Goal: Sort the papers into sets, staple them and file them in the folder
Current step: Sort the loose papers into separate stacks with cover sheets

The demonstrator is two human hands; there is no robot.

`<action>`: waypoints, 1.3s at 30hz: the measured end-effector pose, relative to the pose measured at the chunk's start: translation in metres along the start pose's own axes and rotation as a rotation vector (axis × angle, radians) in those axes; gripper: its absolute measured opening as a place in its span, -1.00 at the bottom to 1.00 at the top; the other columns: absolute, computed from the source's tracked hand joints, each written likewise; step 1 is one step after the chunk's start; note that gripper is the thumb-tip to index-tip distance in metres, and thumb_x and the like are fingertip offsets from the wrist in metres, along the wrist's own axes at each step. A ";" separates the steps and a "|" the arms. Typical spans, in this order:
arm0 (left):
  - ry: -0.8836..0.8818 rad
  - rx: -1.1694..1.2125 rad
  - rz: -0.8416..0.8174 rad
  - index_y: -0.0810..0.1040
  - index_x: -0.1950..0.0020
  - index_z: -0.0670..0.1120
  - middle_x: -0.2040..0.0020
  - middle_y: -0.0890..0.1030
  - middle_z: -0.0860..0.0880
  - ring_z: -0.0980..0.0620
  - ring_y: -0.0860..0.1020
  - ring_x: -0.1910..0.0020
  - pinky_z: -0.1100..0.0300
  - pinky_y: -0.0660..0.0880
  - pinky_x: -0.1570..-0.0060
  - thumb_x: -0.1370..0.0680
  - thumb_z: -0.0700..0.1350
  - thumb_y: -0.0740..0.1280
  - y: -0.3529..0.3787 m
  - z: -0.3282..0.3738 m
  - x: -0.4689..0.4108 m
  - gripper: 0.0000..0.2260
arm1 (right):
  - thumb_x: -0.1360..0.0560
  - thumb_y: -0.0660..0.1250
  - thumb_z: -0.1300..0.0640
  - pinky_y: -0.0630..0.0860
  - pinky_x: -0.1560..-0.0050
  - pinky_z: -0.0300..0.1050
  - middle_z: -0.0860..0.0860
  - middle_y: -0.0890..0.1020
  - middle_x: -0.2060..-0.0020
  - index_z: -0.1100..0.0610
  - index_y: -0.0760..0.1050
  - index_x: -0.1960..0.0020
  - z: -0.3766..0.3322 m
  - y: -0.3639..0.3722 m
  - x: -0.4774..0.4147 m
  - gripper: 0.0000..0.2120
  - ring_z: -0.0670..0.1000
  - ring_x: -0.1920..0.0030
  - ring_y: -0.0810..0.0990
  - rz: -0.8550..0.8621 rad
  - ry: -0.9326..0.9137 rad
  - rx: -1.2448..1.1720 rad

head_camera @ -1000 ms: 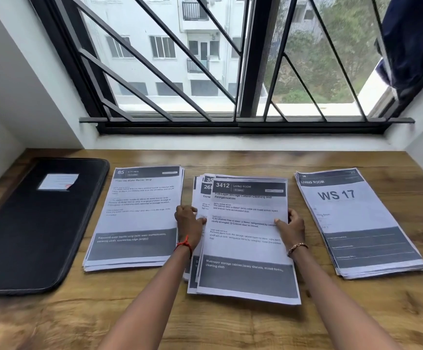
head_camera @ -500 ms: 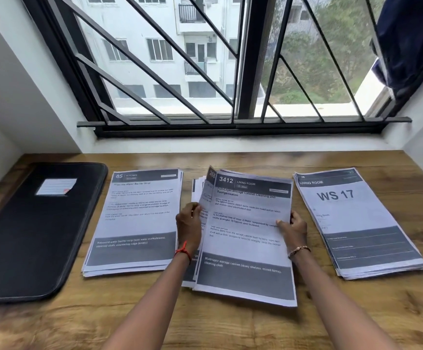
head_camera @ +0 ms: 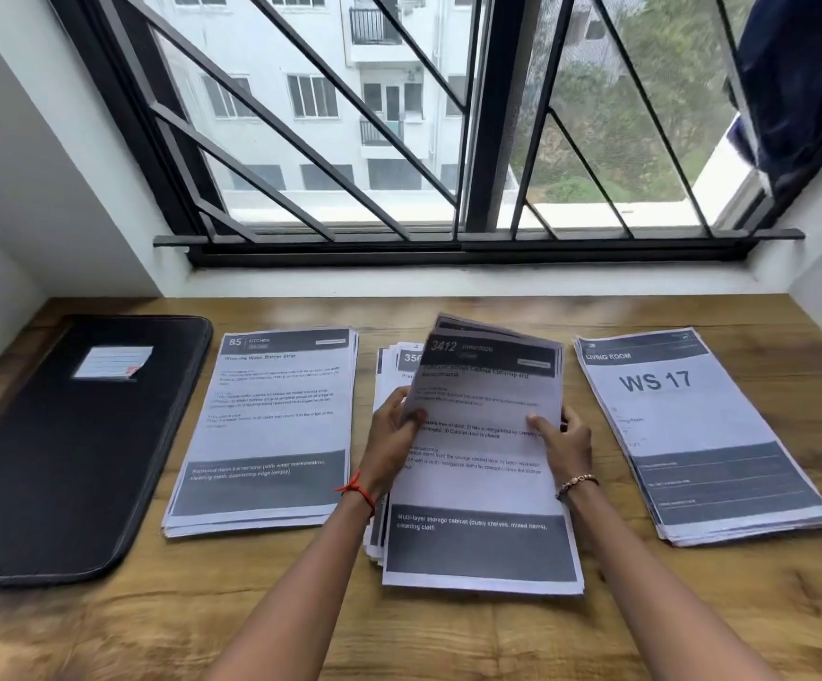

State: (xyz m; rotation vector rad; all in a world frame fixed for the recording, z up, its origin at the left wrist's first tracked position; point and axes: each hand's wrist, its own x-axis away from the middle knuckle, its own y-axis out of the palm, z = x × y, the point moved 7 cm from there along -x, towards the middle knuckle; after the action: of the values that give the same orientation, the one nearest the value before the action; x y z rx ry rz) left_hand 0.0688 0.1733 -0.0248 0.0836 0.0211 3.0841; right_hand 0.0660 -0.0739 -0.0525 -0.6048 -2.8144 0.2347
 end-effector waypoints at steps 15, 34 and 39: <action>-0.244 0.184 0.421 0.42 -0.28 -0.25 -0.12 0.59 -0.21 -0.15 0.58 -0.04 -0.10 0.50 -0.14 -0.55 -0.20 0.31 -0.120 0.006 -0.016 -0.68 | -0.44 0.35 0.32 0.50 -0.15 0.08 0.23 0.58 -0.11 0.31 0.44 -0.20 -0.080 0.105 0.011 -0.66 0.19 -0.10 0.57 -0.302 -0.244 0.261; -0.283 -0.726 0.568 0.49 -0.27 -0.17 -0.16 0.42 -0.19 -0.16 0.41 -0.16 0.25 0.28 -0.07 -0.47 -0.37 0.28 -0.253 -0.005 0.009 -0.63 | -0.51 0.24 0.26 0.27 -0.28 -0.12 0.23 0.32 -0.37 0.29 0.08 -0.45 -0.065 0.267 0.070 -0.42 0.21 -0.33 0.35 -0.433 -0.209 0.457; -0.412 -0.902 0.570 0.38 -0.33 -0.15 -0.35 0.28 -0.11 -0.16 0.23 -0.27 0.04 0.23 -0.19 -0.53 -0.19 0.29 -0.253 -0.017 0.011 -0.64 | -0.55 0.21 0.08 0.09 -0.38 -0.06 0.29 0.10 -0.40 0.46 -0.05 -0.43 -0.049 0.276 0.075 -0.31 0.25 -0.38 0.17 -0.512 -0.177 0.724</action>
State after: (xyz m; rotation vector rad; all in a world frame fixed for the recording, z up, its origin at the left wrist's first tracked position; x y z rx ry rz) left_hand 0.0714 0.4266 -0.0451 0.7706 -1.6106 3.1398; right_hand 0.1191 0.2116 -0.0476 0.3015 -2.6346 1.1576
